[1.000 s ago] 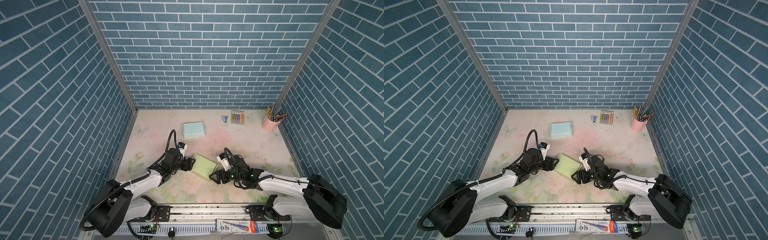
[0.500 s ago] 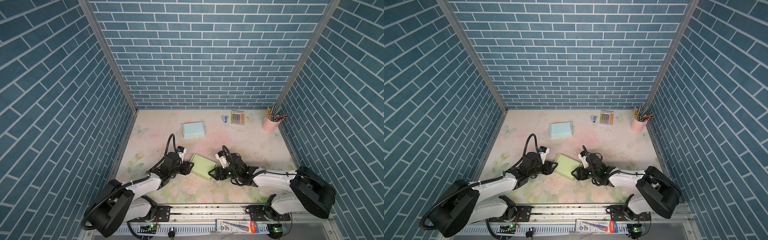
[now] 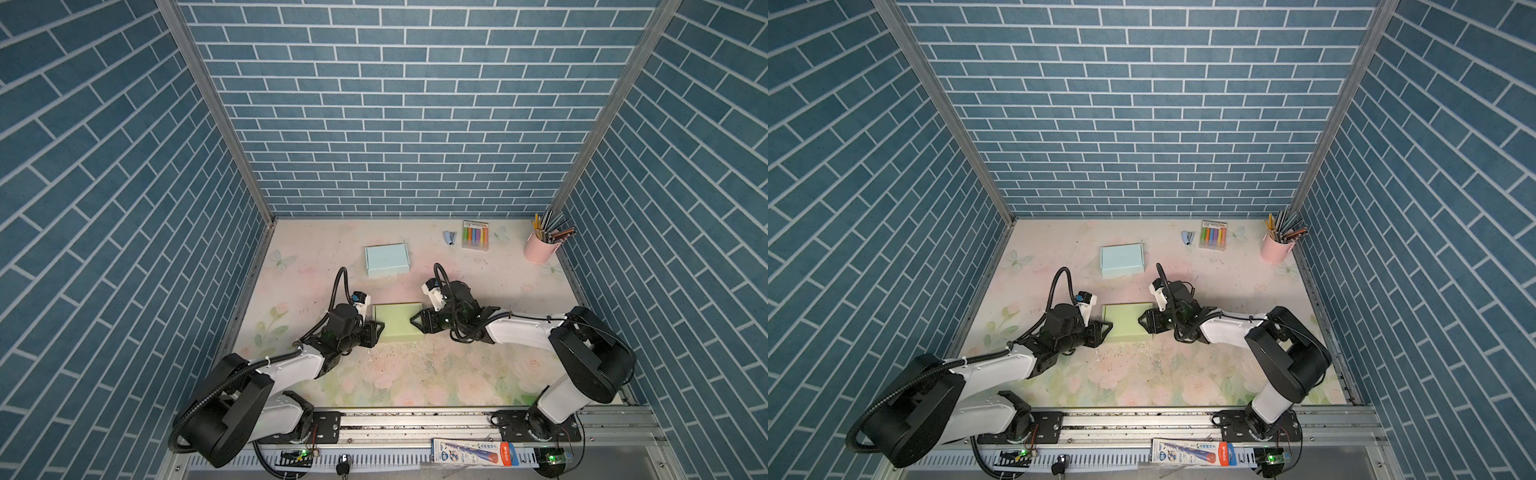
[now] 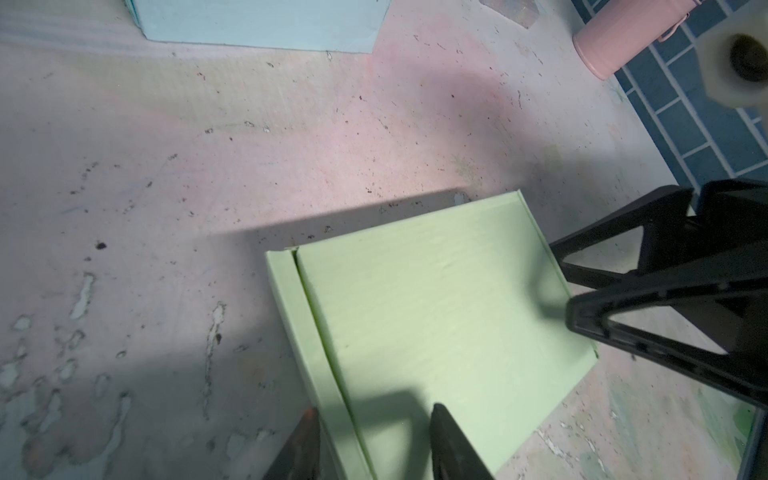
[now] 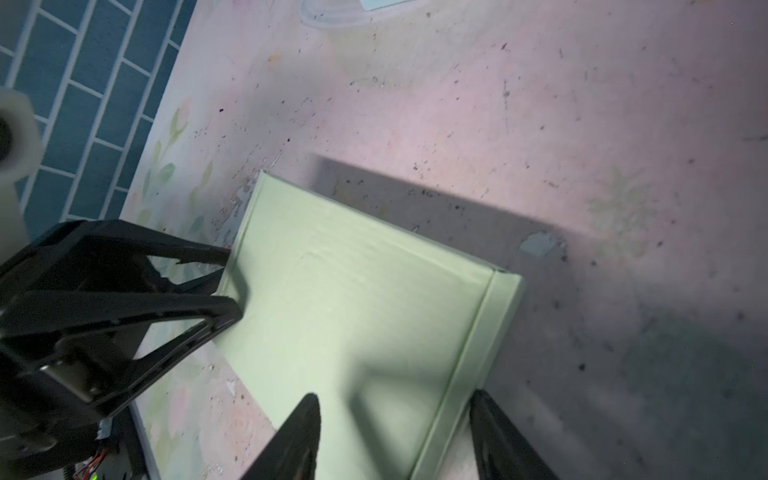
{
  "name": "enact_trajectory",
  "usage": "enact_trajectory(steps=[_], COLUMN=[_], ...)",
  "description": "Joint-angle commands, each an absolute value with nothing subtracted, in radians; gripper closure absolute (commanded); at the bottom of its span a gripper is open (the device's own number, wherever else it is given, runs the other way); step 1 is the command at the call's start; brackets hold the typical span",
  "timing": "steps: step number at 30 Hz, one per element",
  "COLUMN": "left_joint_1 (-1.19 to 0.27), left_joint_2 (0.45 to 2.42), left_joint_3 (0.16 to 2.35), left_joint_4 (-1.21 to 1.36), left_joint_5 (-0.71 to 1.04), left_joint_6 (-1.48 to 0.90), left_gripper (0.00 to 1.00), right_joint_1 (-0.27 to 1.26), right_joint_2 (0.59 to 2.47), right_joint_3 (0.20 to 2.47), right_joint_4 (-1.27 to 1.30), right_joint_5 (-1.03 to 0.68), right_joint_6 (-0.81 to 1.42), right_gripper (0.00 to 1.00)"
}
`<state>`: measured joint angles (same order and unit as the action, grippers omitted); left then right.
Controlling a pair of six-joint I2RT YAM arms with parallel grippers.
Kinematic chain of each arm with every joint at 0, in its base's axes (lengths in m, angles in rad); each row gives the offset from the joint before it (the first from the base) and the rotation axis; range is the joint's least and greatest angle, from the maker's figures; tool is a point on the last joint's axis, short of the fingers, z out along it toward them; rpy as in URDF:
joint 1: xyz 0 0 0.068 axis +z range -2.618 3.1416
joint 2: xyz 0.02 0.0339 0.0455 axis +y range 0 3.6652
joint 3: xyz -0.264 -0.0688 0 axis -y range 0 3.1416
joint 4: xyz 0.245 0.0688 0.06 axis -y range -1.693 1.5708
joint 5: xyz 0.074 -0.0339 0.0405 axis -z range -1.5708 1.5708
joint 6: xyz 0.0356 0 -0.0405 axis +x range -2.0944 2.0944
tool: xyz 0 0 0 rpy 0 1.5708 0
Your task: Fold the paper box
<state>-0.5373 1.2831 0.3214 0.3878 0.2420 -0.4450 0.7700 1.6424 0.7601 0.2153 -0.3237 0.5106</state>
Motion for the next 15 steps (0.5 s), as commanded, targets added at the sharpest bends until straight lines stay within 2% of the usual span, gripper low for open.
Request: enact_trajectory(steps=[1, 11, 12, 15], left_joint_1=[-0.522, -0.452, -0.442, -0.426], left_joint_2=[1.329, 1.419, 1.420, 1.395], left_joint_3=[0.374, 0.442, 0.437, 0.424], left_joint_4=[0.428, 0.423, 0.421, 0.395], left_joint_5=[0.259, 0.241, 0.232, 0.204], left_joint_6=[-0.420, -0.382, -0.383, -0.385], left_gripper=[0.57, 0.57, 0.56, 0.41], right_joint_1=[0.769, 0.736, 0.731, 0.708], right_joint_2=[1.689, 1.777, 1.779, 1.733], right_joint_3=[0.838, 0.914, 0.914, 0.881], right_joint_4=[0.207, 0.212, 0.210, 0.211], right_joint_5=[-0.395, -0.440, -0.442, -0.407], right_joint_6=[0.432, 0.421, 0.426, 0.439], right_gripper=[0.42, 0.41, 0.38, 0.25])
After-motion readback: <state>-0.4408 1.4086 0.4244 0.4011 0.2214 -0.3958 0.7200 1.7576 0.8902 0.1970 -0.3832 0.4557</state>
